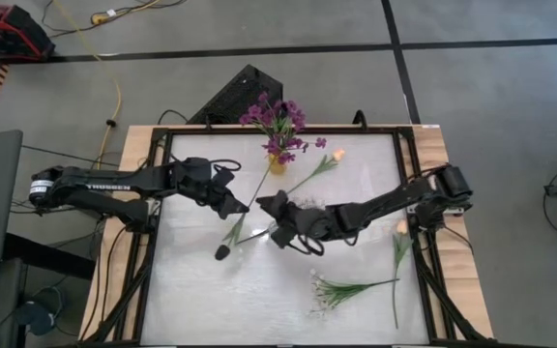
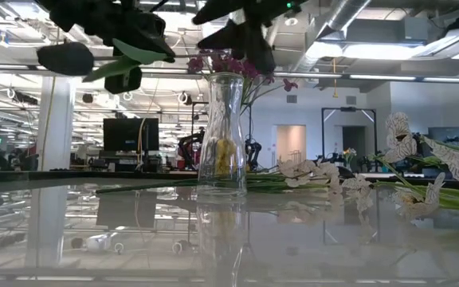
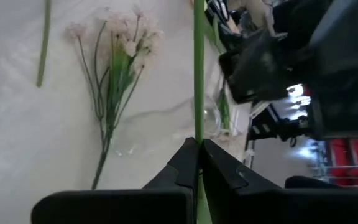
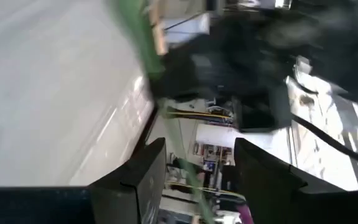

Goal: Sort flowers into vase by color
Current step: Put the black flower into the yellow vase

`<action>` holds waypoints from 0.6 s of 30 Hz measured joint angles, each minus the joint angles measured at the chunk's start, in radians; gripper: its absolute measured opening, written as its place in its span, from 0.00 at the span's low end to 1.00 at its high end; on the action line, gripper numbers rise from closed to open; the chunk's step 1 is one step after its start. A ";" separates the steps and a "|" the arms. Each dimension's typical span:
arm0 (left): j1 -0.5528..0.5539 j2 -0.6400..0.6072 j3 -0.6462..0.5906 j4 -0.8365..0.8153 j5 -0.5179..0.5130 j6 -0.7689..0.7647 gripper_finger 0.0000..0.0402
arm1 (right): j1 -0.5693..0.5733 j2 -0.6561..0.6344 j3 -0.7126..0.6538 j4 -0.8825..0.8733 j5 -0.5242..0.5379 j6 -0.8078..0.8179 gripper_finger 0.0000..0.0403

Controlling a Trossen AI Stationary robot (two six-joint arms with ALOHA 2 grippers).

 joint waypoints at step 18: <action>-0.013 -0.009 0.000 0.036 0.052 0.047 0.00 | -0.008 0.090 0.083 -0.006 0.030 -0.105 0.31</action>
